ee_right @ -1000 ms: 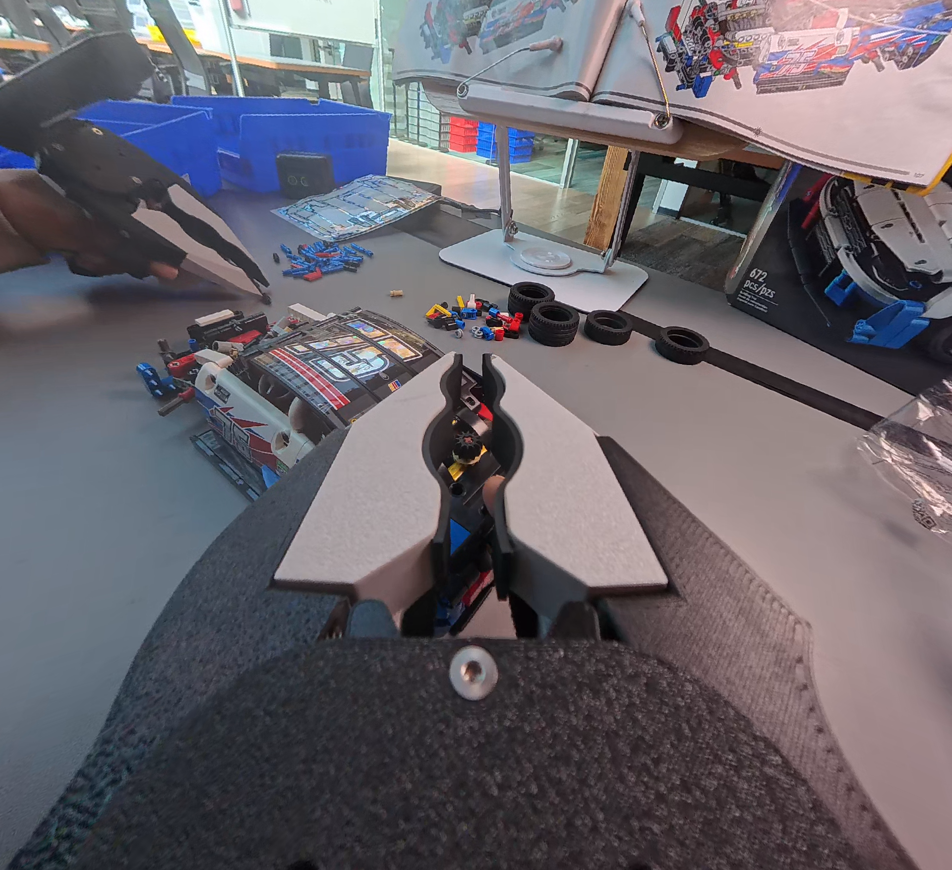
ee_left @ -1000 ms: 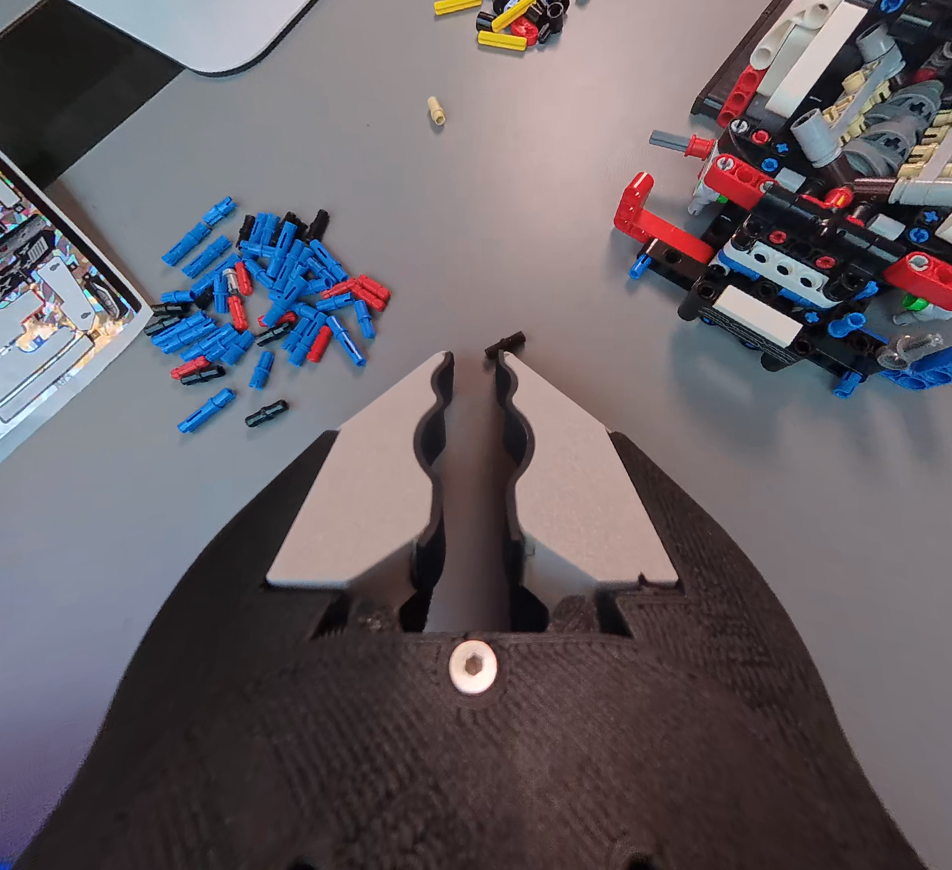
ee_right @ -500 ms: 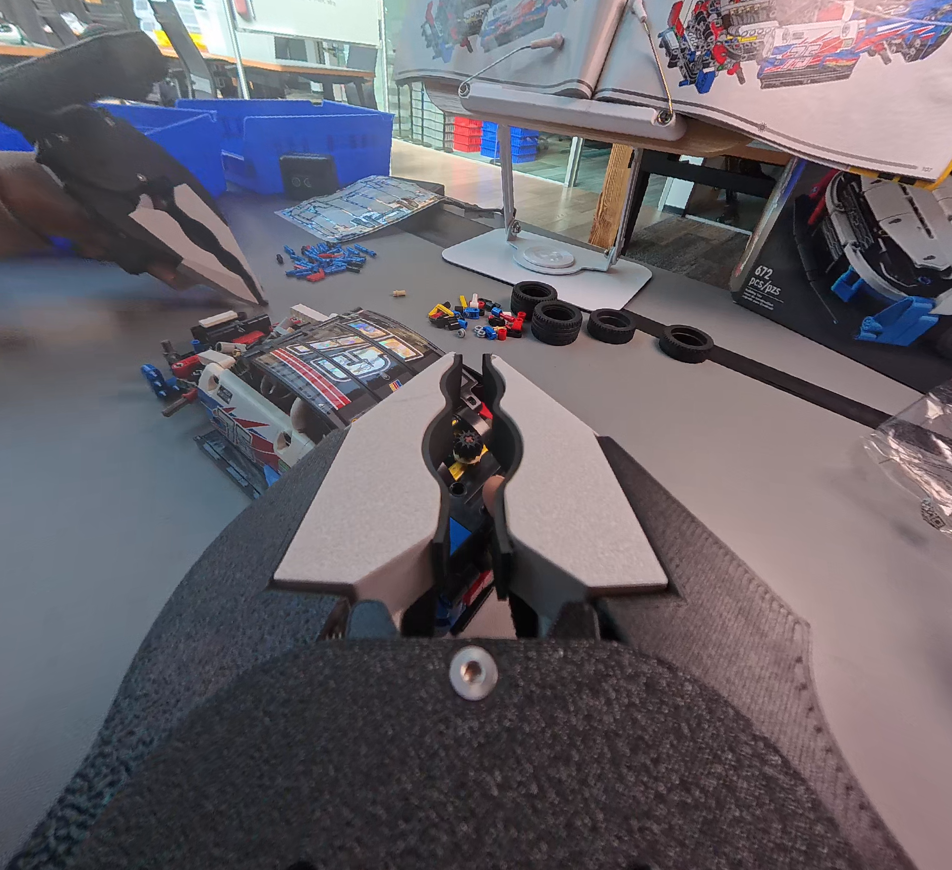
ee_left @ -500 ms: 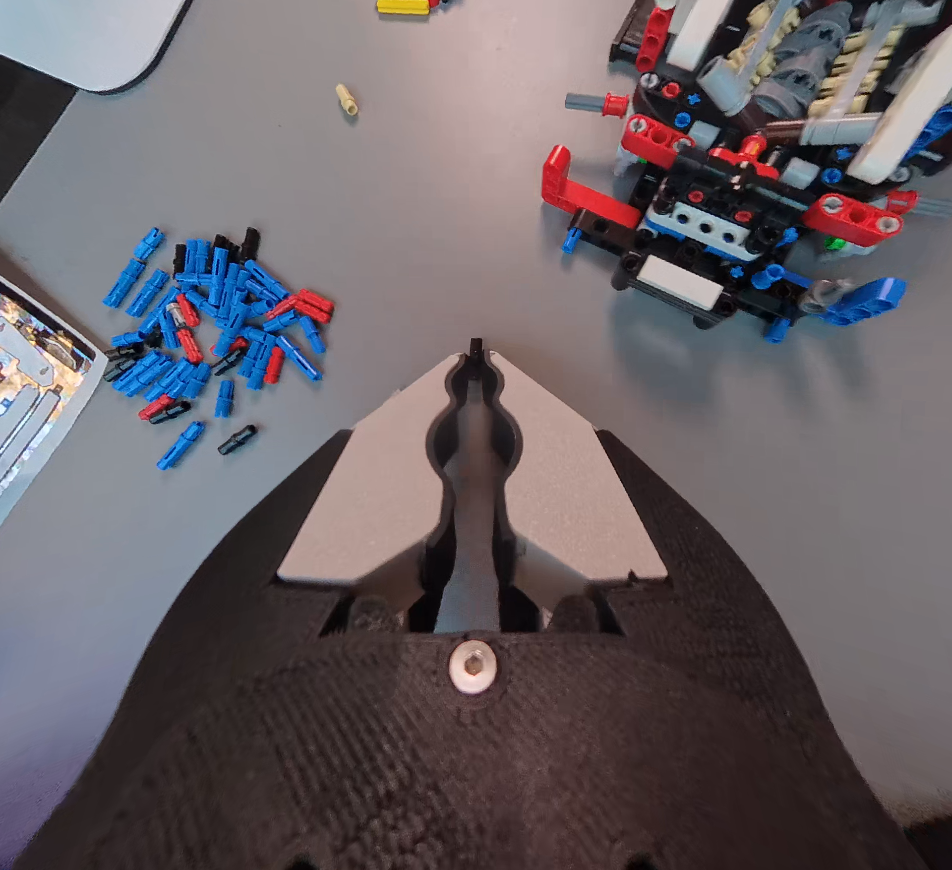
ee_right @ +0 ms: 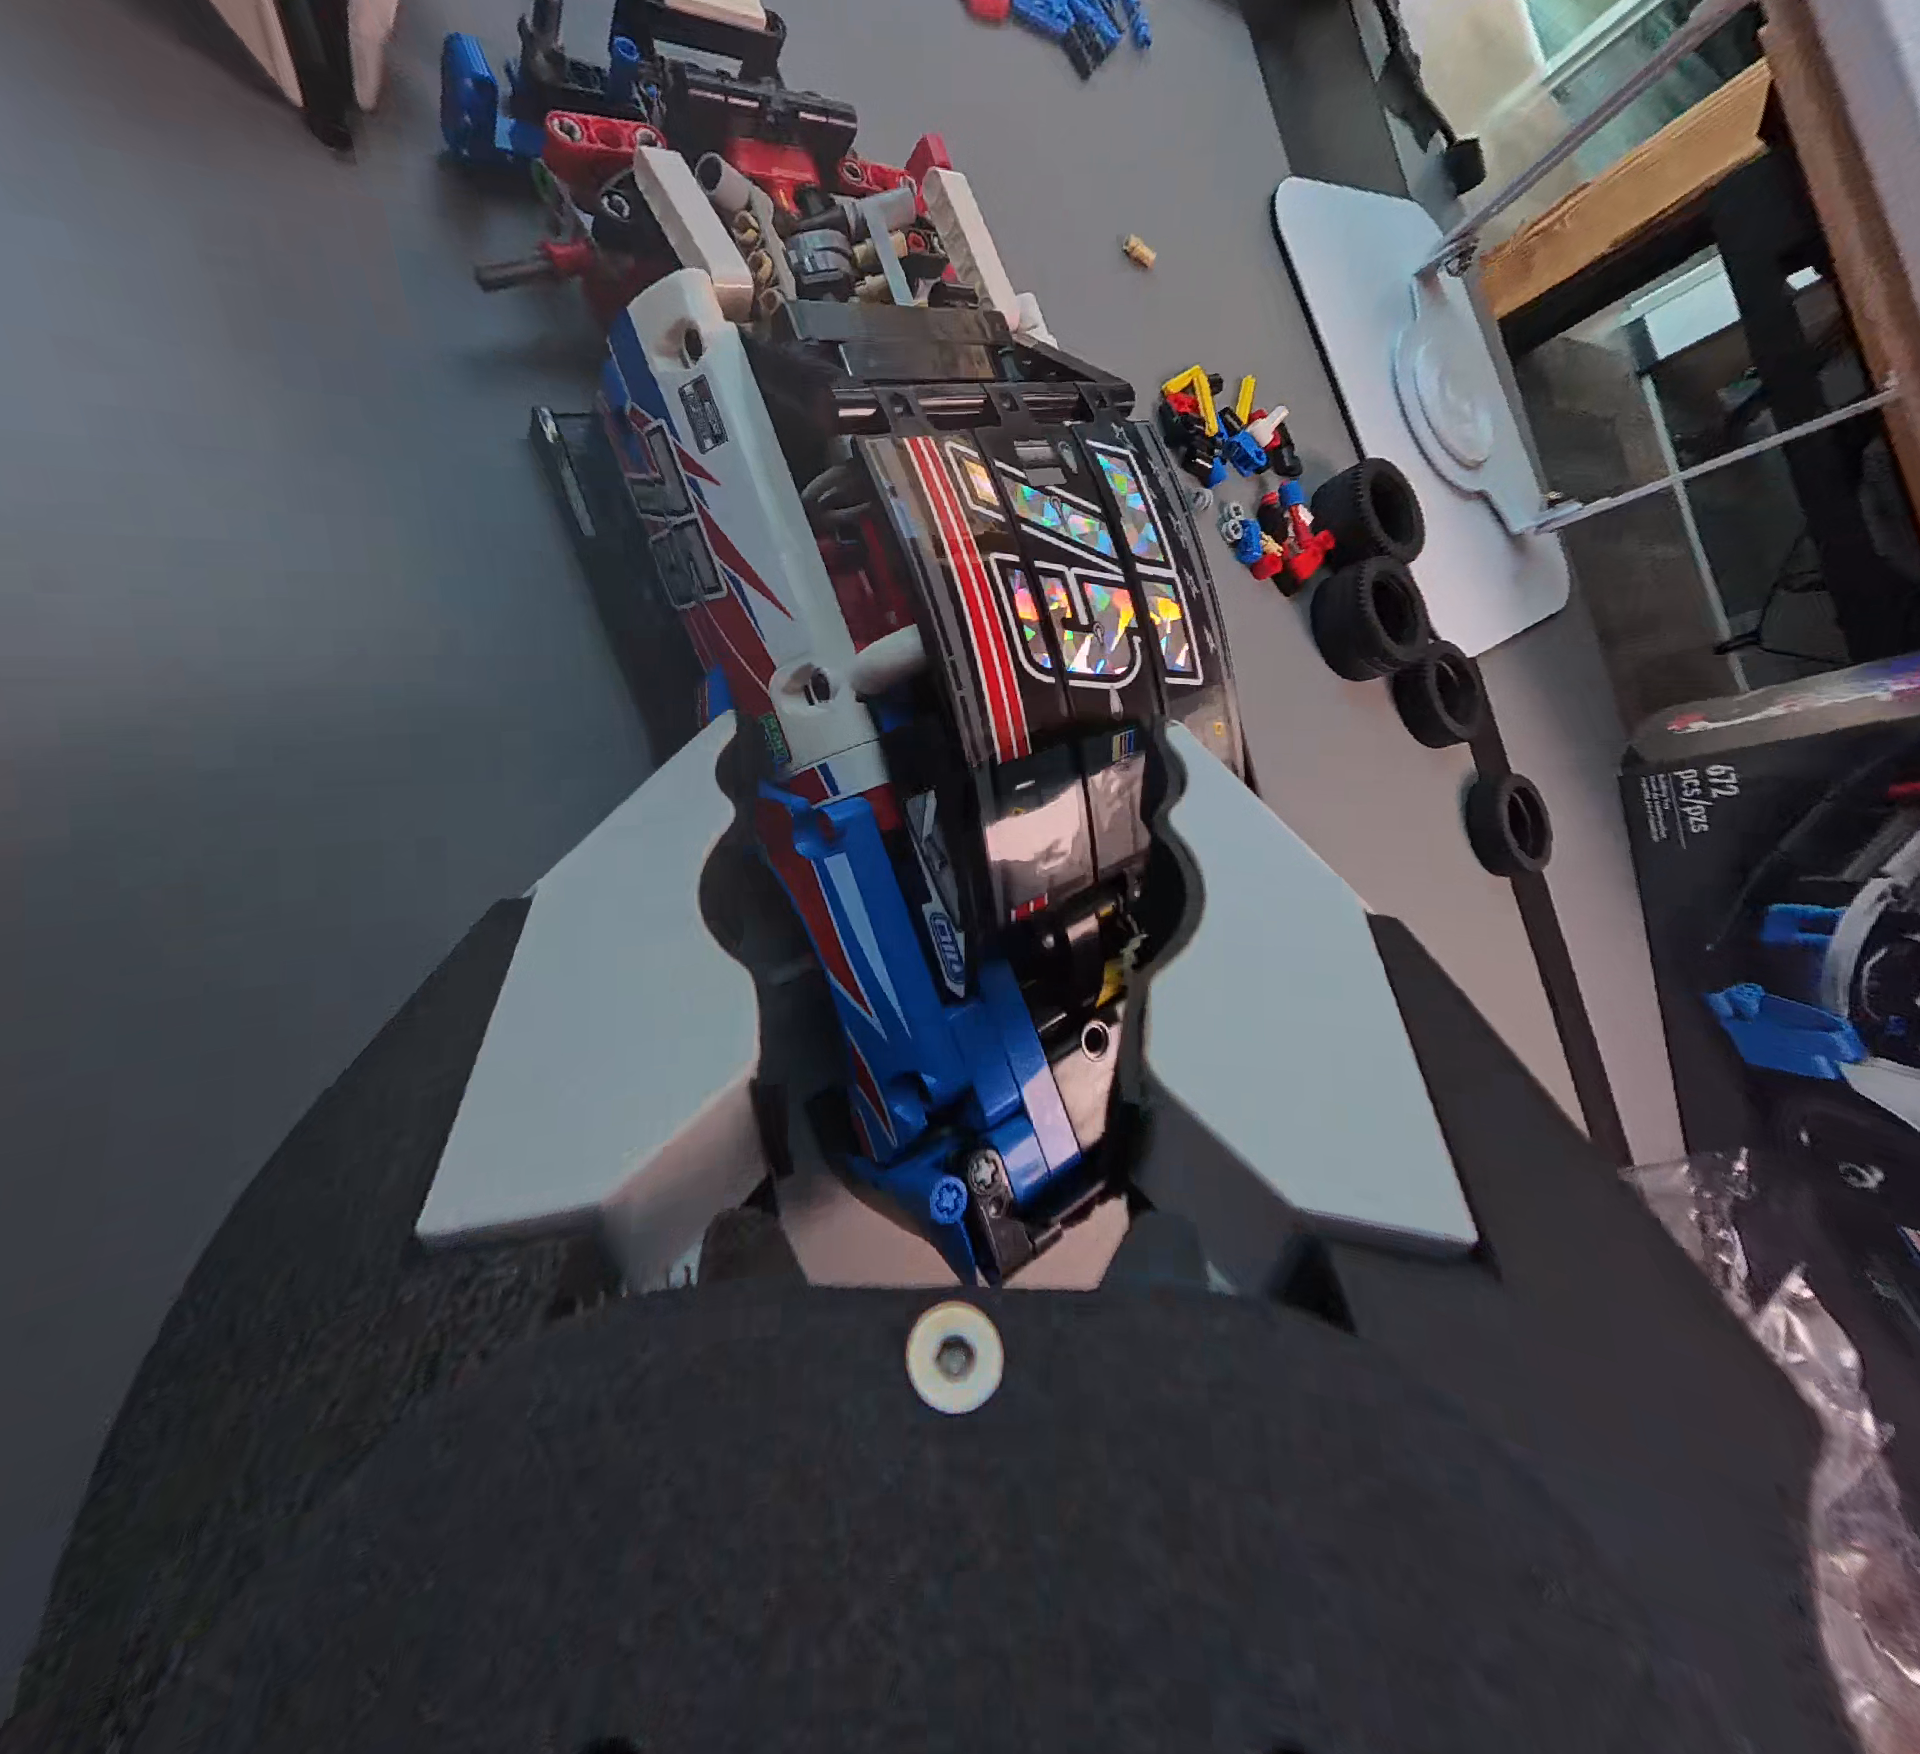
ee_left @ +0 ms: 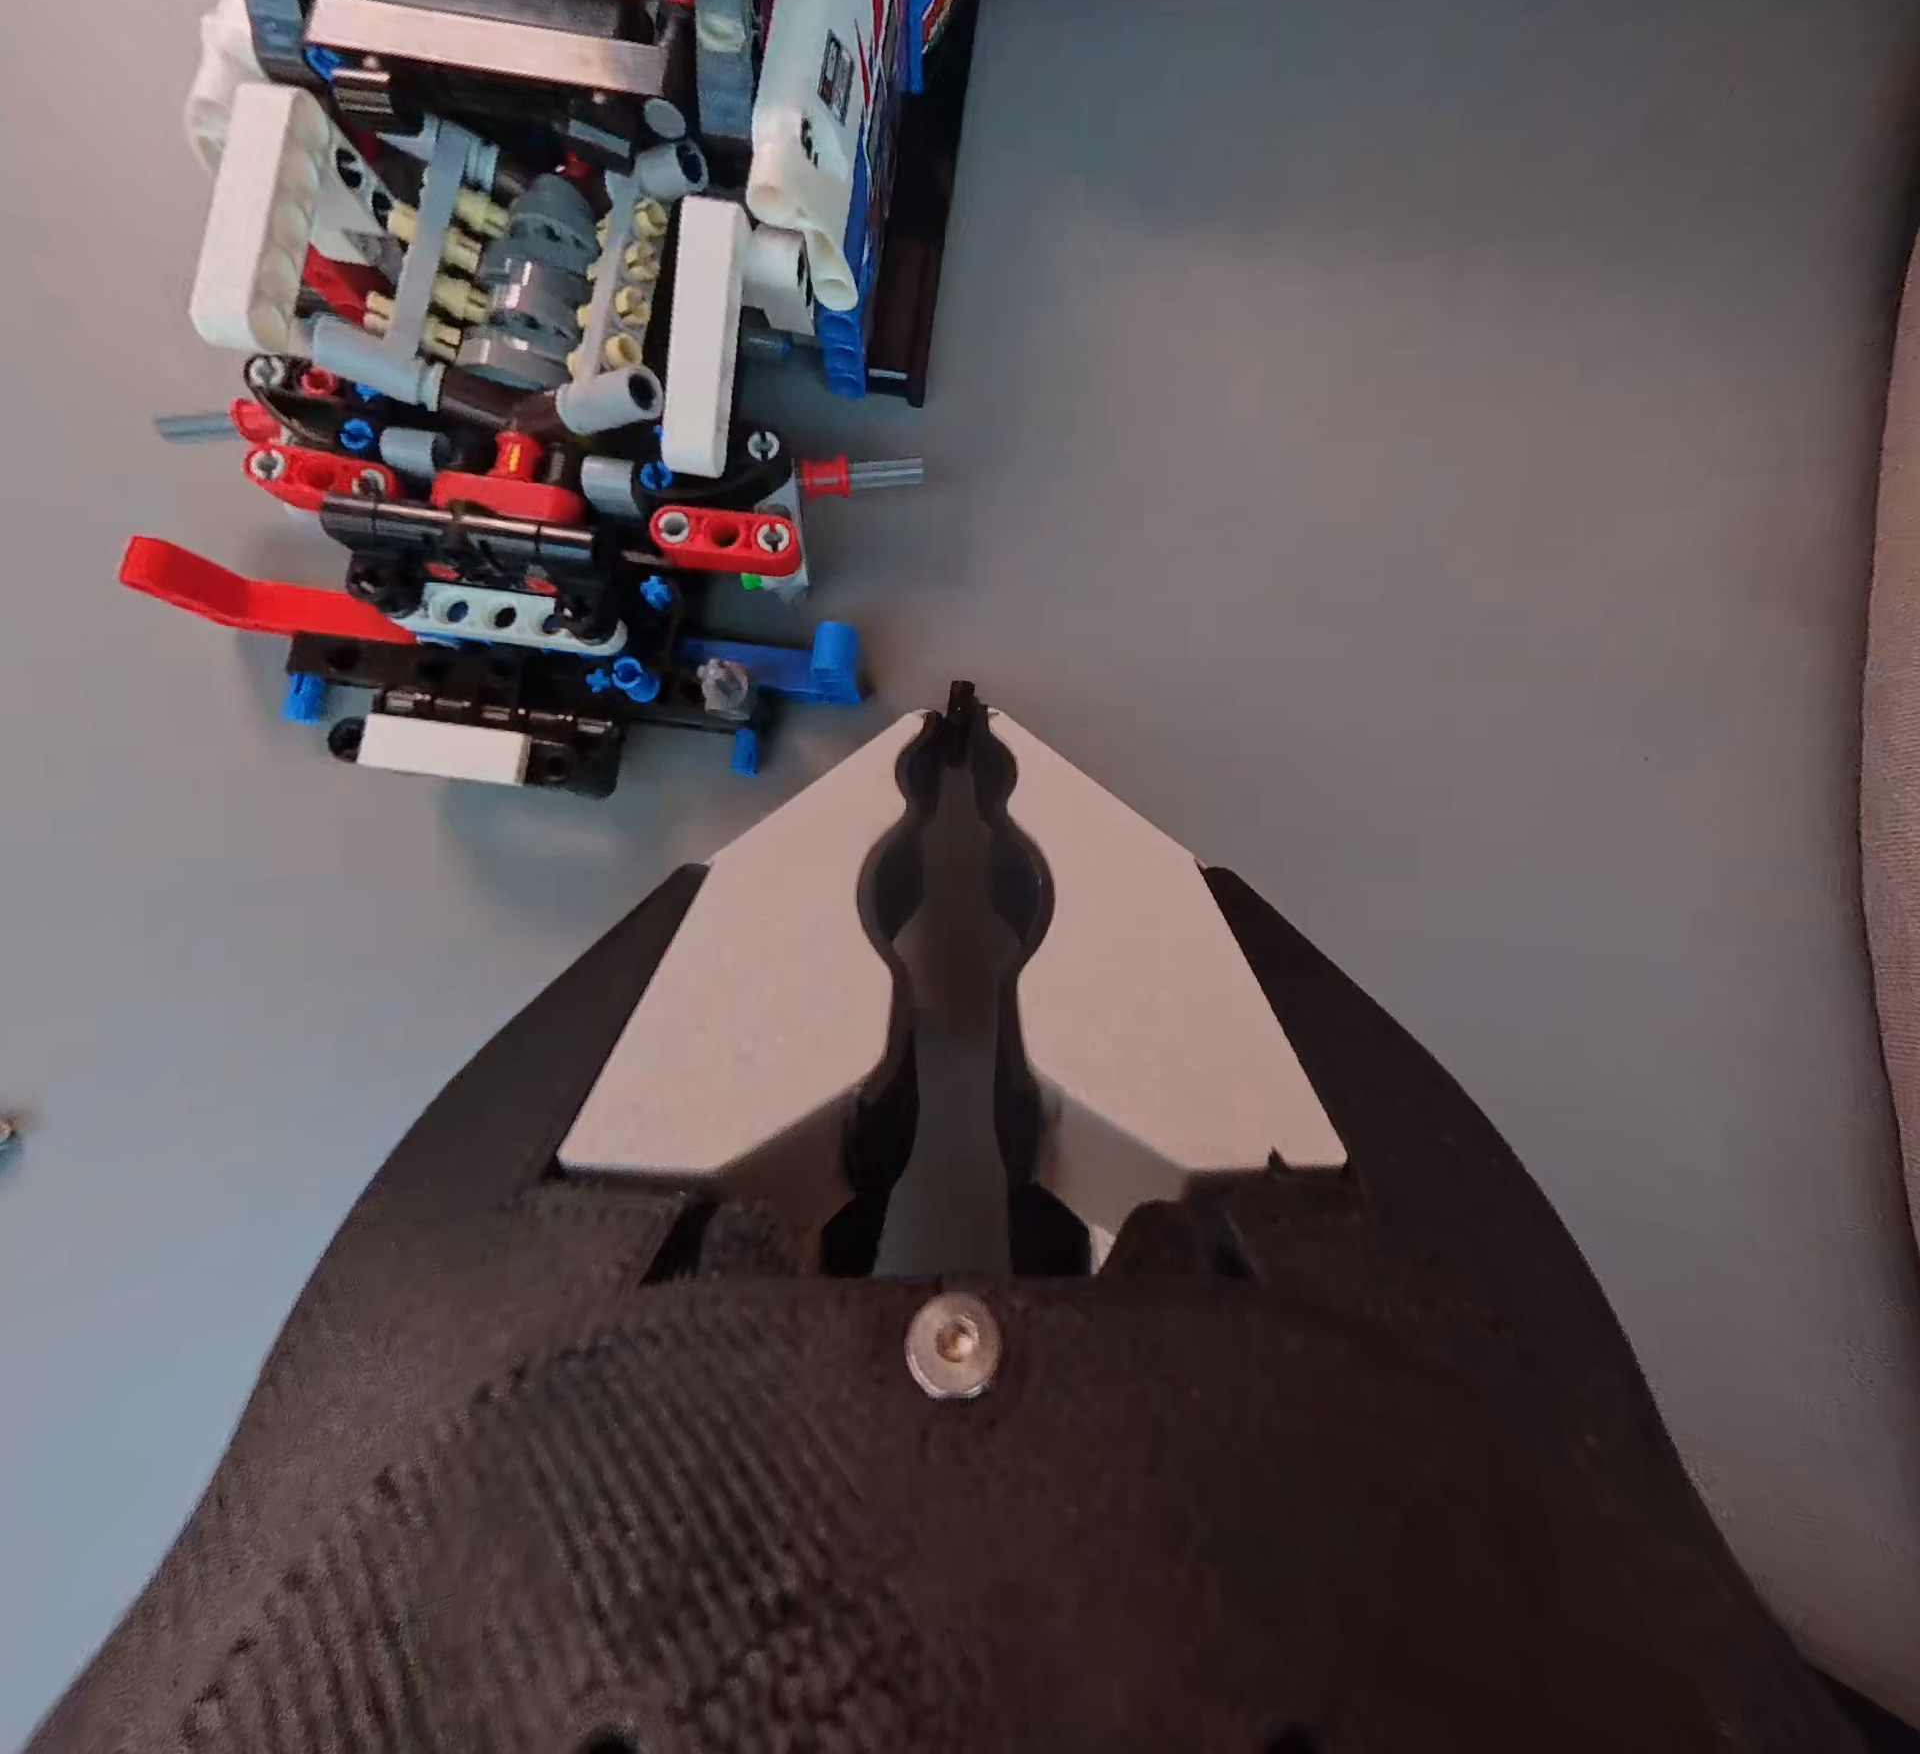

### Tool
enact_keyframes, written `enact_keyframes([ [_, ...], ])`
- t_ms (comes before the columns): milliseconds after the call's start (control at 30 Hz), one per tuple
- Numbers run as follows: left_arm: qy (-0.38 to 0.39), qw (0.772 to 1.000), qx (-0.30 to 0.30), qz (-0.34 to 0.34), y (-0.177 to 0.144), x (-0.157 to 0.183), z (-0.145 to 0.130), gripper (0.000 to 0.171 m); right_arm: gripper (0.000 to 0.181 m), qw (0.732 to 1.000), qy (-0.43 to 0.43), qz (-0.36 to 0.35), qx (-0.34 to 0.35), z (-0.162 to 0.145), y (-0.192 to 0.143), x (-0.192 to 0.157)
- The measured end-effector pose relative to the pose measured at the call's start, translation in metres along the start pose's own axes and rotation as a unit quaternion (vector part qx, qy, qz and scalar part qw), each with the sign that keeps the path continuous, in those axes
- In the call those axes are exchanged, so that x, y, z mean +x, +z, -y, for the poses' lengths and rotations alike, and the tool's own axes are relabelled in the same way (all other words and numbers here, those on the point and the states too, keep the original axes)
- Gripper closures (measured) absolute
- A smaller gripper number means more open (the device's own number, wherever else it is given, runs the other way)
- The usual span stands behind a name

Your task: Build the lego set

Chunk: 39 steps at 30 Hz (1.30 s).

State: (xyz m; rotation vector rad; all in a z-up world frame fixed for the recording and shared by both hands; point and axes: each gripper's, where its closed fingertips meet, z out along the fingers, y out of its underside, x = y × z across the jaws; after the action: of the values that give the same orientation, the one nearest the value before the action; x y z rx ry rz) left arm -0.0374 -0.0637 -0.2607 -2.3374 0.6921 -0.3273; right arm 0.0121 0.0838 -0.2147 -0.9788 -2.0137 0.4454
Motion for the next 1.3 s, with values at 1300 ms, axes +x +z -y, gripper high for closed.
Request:
enact_keyframes([
  [1300, 0.027, 0.953, -0.287, 0.091, -0.093, -0.242, -0.09, 0.16, 0.129, 0.966, 0.209, -0.029, 0.152, 0.012, -0.04, 0.014],
])
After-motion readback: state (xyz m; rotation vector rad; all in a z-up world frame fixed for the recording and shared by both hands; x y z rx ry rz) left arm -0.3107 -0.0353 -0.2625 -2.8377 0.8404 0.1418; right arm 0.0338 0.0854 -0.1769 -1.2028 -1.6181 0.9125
